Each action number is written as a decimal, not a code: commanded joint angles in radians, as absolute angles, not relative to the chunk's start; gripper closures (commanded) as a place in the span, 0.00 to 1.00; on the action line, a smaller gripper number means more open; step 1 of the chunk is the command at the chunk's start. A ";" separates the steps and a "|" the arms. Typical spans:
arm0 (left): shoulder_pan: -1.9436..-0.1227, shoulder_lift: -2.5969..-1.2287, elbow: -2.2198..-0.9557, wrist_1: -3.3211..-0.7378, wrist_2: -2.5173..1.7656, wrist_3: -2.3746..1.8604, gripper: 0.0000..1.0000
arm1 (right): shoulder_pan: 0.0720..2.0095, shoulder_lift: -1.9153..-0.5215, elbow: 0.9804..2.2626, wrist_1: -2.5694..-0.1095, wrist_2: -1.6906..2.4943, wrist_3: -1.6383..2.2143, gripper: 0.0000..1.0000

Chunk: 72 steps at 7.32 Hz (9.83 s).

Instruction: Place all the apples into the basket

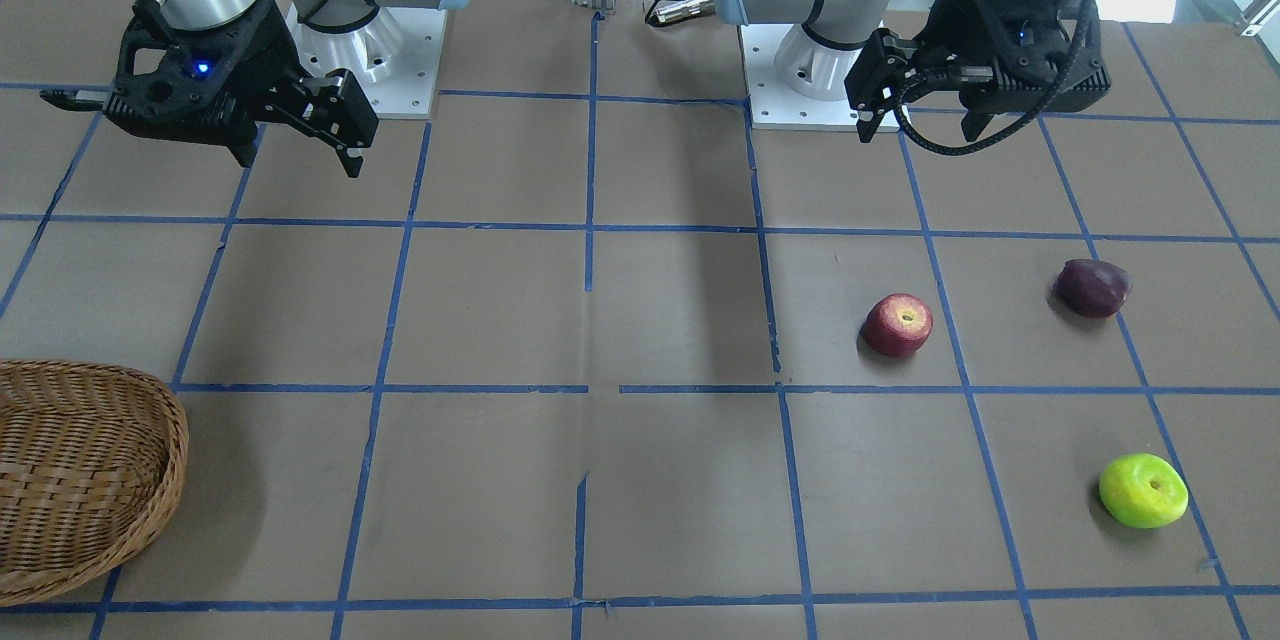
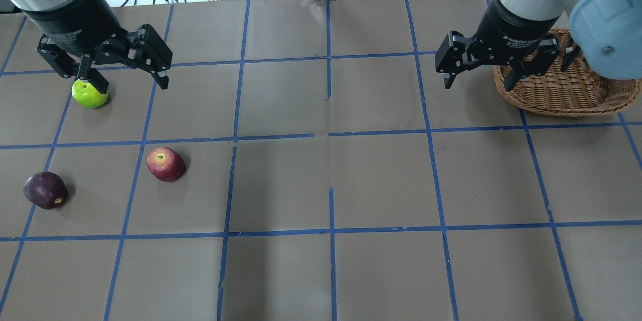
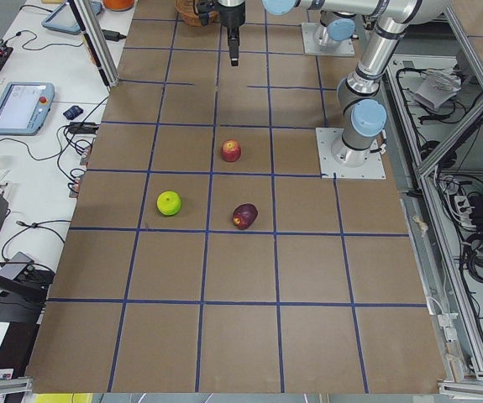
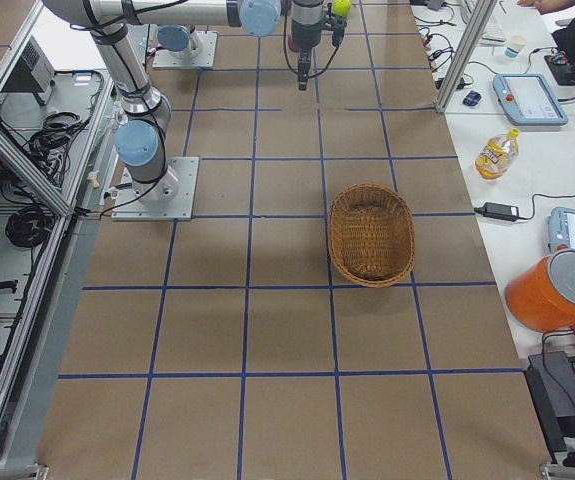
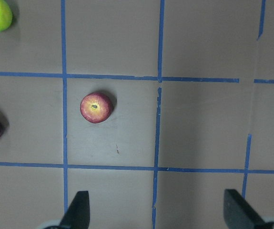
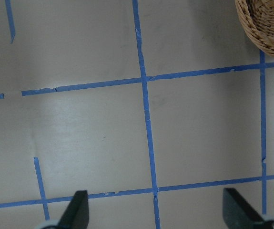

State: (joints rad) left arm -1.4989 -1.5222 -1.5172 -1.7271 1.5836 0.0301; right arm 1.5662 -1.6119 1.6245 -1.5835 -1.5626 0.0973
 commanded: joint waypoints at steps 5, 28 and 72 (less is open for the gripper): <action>-1.488 -1.534 -1.570 -1.655 1.683 0.029 0.00 | 1.566 -1.611 1.644 -1.586 -1.559 0.103 0.00; -1.257 -1.839 -2.058 -0.932 1.625 0.256 0.59 | 1.569 -1.621 1.620 -1.623 -1.542 0.112 0.00; -0.707 -1.902 -1.963 -0.939 1.565 1.258 0.09 | 1.282 -1.210 1.364 -1.721 -1.744 -0.125 1.00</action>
State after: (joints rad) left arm -0.7073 -1.8996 -1.9628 -0.9690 1.5662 1.2407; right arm 1.4018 -1.2100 1.3805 -1.7238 -1.6991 0.0579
